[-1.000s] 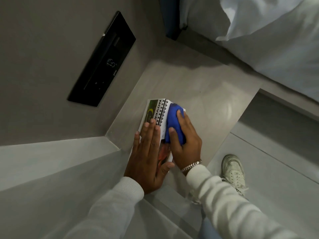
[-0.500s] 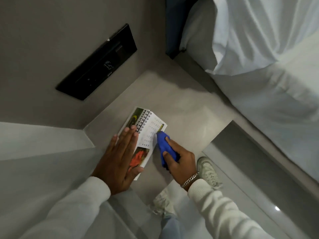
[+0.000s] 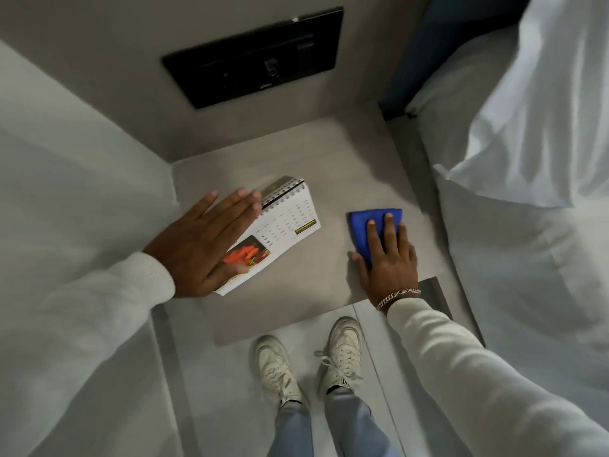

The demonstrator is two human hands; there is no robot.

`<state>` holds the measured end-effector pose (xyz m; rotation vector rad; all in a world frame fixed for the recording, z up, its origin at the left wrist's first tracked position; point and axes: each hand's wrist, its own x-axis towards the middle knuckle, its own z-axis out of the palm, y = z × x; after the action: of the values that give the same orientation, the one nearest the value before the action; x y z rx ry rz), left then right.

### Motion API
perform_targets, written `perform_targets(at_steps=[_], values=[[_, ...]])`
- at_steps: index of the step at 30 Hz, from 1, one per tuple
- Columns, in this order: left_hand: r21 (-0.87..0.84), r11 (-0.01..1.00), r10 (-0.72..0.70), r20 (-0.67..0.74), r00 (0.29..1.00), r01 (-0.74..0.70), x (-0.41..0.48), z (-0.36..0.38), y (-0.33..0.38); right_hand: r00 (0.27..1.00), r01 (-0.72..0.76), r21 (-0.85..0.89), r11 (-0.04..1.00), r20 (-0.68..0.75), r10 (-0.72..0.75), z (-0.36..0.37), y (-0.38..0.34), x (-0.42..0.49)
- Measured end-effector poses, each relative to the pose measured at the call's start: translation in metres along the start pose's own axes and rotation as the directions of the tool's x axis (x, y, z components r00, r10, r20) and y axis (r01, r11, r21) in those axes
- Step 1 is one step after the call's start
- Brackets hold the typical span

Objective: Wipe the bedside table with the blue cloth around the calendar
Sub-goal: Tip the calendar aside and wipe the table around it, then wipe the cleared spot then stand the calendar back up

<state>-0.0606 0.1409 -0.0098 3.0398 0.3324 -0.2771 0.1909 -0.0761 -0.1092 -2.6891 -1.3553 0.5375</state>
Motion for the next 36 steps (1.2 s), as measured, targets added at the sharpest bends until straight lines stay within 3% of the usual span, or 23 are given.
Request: perform_targets(at_steps=[4,7,9,12,14,16,17,20,22,26,32,36], values=[[-0.094,0.99,-0.109,-0.048,0.993,0.104,-0.008,-0.002,0.004,1.0,-0.001,-0.018,1.0,0.011,0.001,0.007,0.0,-0.001],[-0.375,0.877,-0.374,-0.142,0.916,0.3,-0.024,-0.005,0.016,0.999,-0.046,-0.04,0.998,0.013,0.047,-0.013,-0.005,0.007],[-0.631,0.66,-0.629,-0.168,0.759,0.408,-0.036,-0.007,0.032,0.997,-0.082,0.014,0.997,0.014,0.081,-0.032,-0.016,0.013],[-0.881,0.15,-0.926,0.034,0.377,0.449,-0.05,-0.008,0.063,0.998,-0.039,0.406,0.913,-0.026,0.054,-0.06,-0.051,0.017],[-0.911,-0.136,-0.965,0.212,0.157,0.389,-0.052,-0.009,0.082,1.0,-0.012,0.65,0.76,0.003,0.013,-0.075,-0.081,0.022],[-0.915,-0.29,-0.953,0.302,0.002,0.281,-0.051,-0.005,0.096,0.999,-0.033,0.764,0.645,0.038,0.006,-0.085,-0.106,0.028],[-0.911,-0.353,-0.935,0.352,-0.042,0.215,-0.05,-0.003,0.098,0.998,-0.057,0.801,0.596,0.057,0.019,-0.088,-0.116,0.031],[-0.853,-0.519,-0.853,0.521,-0.038,-0.055,-0.043,-0.001,0.101,0.989,-0.145,0.9,0.412,0.125,0.077,-0.094,-0.132,0.036],[-0.844,-0.52,-0.85,0.527,-0.022,-0.128,-0.038,0.003,0.098,0.988,-0.154,0.906,0.394,0.133,0.08,-0.094,-0.137,0.035],[-0.851,-0.507,-0.861,0.507,0.037,-0.133,-0.034,-0.002,0.084,0.986,-0.166,0.897,0.41,0.142,0.088,-0.093,-0.138,0.03],[-0.854,-0.493,-0.867,0.467,0.171,-0.165,-0.011,-0.015,0.033,0.978,-0.181,0.938,0.295,0.138,0.159,-0.111,-0.149,0.065],[-0.855,-0.503,-0.861,0.482,0.163,-0.128,0.014,-0.029,-0.004,0.978,-0.185,0.937,0.296,0.147,0.148,-0.119,-0.163,0.098]])
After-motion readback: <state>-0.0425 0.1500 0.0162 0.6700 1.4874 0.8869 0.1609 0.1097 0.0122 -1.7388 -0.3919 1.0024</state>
